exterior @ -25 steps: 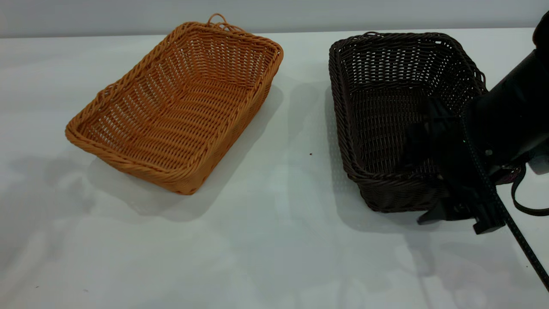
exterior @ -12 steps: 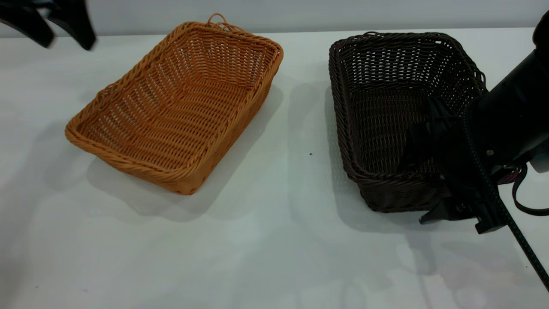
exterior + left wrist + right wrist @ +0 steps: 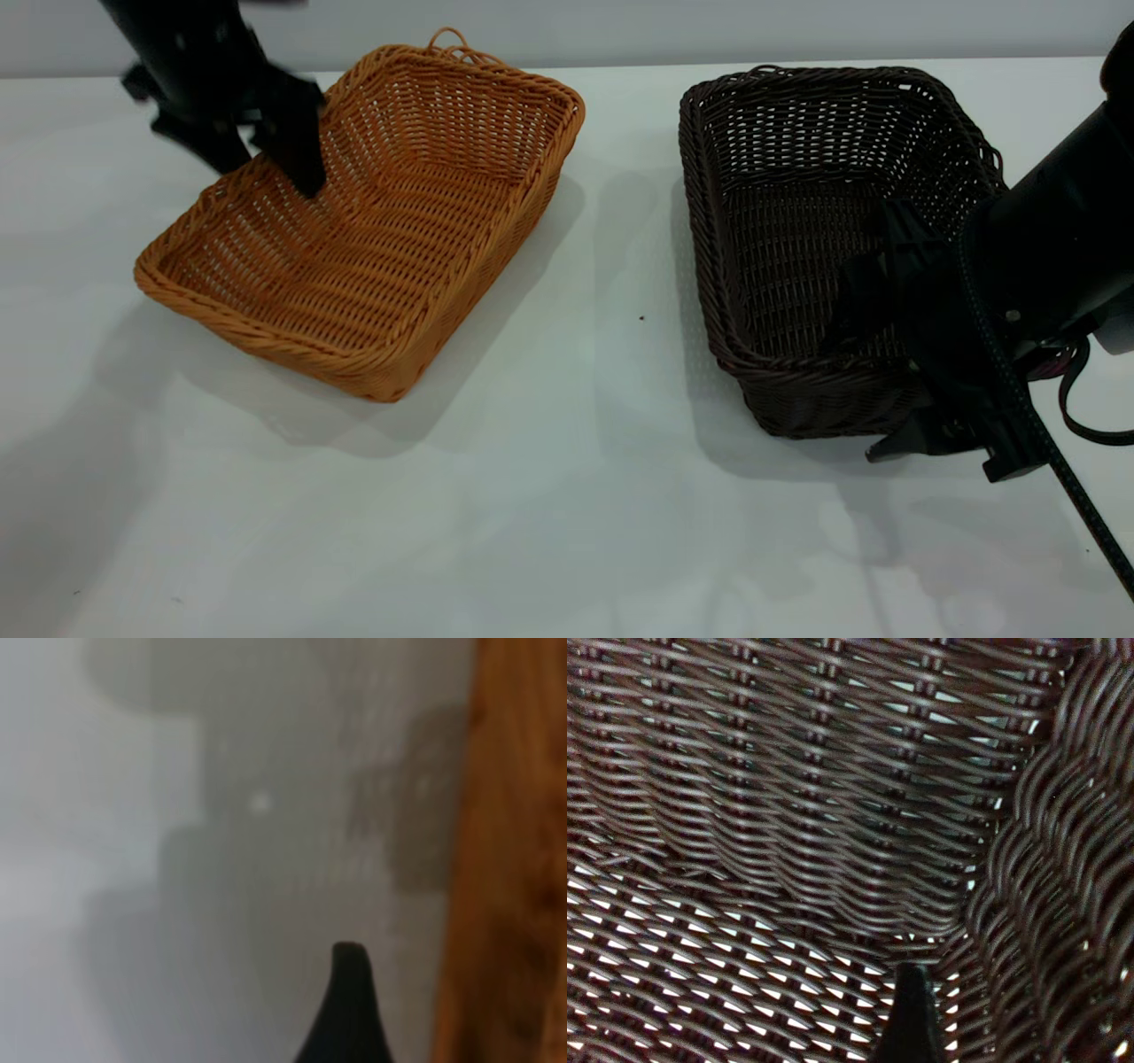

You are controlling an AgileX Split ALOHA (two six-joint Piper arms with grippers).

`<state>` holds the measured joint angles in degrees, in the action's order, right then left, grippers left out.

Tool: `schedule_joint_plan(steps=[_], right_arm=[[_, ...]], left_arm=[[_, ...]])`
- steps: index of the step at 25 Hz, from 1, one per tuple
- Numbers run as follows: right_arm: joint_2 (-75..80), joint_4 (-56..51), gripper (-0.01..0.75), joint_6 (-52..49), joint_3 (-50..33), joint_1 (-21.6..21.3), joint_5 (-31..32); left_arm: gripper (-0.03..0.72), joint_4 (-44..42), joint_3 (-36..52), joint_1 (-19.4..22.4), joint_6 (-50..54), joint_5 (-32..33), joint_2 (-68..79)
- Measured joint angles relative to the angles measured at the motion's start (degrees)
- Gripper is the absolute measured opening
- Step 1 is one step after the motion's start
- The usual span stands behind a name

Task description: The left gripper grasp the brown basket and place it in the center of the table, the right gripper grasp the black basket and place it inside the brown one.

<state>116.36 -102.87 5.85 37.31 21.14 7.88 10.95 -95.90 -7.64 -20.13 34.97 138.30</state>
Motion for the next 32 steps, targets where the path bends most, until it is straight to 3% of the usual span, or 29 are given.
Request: schedule_joint_plan(steps=[4, 7, 15, 21, 32], right_arm=[[0.1, 0.0, 0.510, 0.0, 0.0, 0.0, -0.7], [0.6, 0.0, 0.464, 0.1, 0.1, 0.0, -0.8], [0.9, 0.0, 0.225, 0.1, 0.1, 0.0, -5.5], [0.9, -0.5, 0.093, -0.4, 0.1, 0.0, -6.8], [-4.3, 0.2, 0.080, 1.0, 0.1, -0.5, -9.5]], left_arm=[[0.542, 0.0, -0.1, -0.1, 0.0, -2.0, 3.7], [0.488, 0.0, -0.1, -0.6, 0.0, -2.6, 4.8], [0.218, 0.0, -0.2, -1.1, 0.0, -2.8, 4.8], [0.174, 0.5, -0.2, -1.1, 0.0, -2.6, 4.8], [0.113, 0.8, -0.3, -1.1, -0.1, -2.4, 4.8]])
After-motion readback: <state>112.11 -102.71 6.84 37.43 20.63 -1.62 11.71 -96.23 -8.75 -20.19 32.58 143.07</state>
